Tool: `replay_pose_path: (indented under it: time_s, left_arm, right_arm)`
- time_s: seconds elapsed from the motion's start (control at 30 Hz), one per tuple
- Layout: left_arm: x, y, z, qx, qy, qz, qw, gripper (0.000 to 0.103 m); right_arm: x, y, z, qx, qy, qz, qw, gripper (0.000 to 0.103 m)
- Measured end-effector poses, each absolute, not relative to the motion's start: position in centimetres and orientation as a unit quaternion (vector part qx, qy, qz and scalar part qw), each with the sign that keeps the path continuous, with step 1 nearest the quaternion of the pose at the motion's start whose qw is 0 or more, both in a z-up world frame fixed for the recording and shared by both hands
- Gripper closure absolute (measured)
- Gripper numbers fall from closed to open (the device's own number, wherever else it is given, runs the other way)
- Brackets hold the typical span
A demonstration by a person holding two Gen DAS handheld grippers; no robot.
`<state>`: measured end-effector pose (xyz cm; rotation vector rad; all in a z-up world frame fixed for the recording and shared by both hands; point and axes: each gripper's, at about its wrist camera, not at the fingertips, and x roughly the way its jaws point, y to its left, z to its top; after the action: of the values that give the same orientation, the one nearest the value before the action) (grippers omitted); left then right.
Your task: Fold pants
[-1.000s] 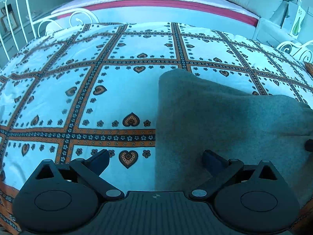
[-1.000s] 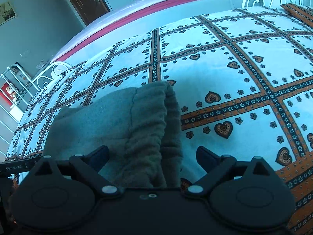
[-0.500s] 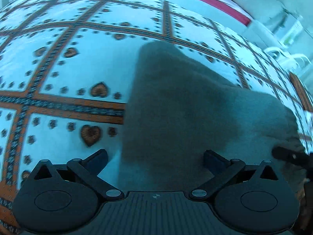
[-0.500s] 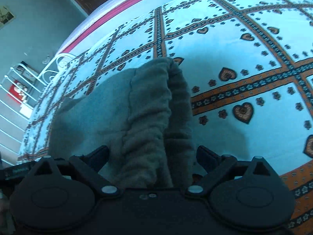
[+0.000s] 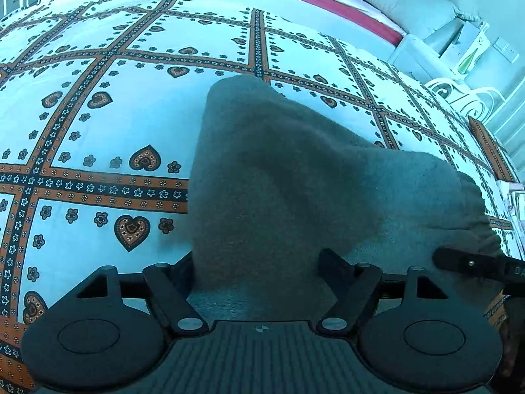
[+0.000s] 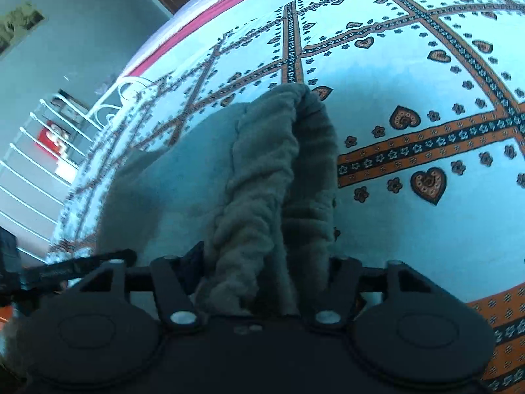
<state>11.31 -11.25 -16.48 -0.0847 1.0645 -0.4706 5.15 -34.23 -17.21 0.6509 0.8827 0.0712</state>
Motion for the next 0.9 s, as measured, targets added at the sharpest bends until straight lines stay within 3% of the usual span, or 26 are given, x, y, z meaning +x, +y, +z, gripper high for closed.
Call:
replay_pose_path:
  time_s: [0.13, 0.2, 0.27, 0.33, 0.53, 0.9]
  left_arm:
    - [11.8, -11.5, -17.1, -0.045, 0.506, -0.224, 0.832, 0.015]
    - [11.7, -11.9, -17.0, -0.045, 0.503, -0.224, 0.834, 0.015]
    - [11.3, -11.9, -16.6, -0.045, 0.495, -0.226, 0.838, 0.028]
    - [10.8, -11.9, -16.1, -0.033, 0.484, -0.230, 0.844, 0.041]
    - [8.9, -12.2, -14.5, 0.000, 0.439, -0.238, 0.866, 0.076]
    - [8.9, -11.8, -14.4, -0.018, 0.447, -0.240, 0.862, 0.078]
  right_arm:
    - [5.0, -34.1, -17.6, 0.314, 0.411, 0.027, 0.855, 0.026]
    - [5.3, -34.1, -17.8, 0.331, 0.413, 0.034, 0.848, 0.028]
    - [5.2, -33.9, -17.3, 0.325, 0.411, 0.042, 0.851, 0.051]
    - [4.8, -33.9, -17.0, 0.322, 0.409, 0.048, 0.852, 0.060]
    - [3.8, -32.5, -15.6, 0.294, 0.383, 0.054, 0.874, 0.069]
    - [2.7, -31.7, -14.5, 0.282, 0.375, 0.047, 0.882, 0.070]
